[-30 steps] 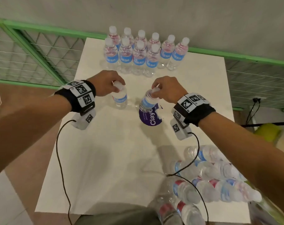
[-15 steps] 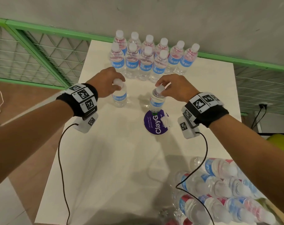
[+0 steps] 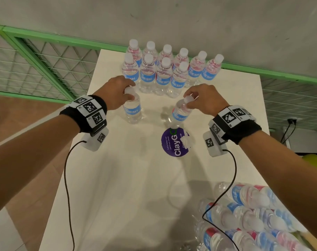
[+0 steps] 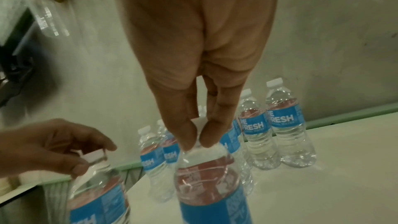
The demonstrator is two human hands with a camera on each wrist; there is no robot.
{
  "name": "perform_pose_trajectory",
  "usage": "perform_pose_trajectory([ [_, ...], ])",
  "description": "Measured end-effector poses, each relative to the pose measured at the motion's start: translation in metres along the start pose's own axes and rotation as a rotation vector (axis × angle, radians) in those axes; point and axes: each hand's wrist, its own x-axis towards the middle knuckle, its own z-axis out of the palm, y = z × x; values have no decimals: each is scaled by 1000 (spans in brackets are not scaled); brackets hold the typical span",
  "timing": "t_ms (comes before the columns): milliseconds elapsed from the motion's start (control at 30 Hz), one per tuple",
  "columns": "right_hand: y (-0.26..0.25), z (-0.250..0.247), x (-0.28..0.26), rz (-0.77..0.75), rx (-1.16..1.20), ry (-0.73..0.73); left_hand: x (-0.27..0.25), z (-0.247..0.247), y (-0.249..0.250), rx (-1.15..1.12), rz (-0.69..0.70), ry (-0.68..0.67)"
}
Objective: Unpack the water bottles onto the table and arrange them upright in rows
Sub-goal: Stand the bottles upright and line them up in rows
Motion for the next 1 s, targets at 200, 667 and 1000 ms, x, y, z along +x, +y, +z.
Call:
perform_pose_trajectory([
  [200, 11, -26, 34, 108, -98, 73, 25, -16, -6, 0, -50, 42],
  [667, 11, -53, 77, 180, -155, 147, 49, -23, -17, -33, -66, 98],
  [1000, 15, -52, 87, 192, -118, 157, 53, -27, -16, -22, -66, 92],
])
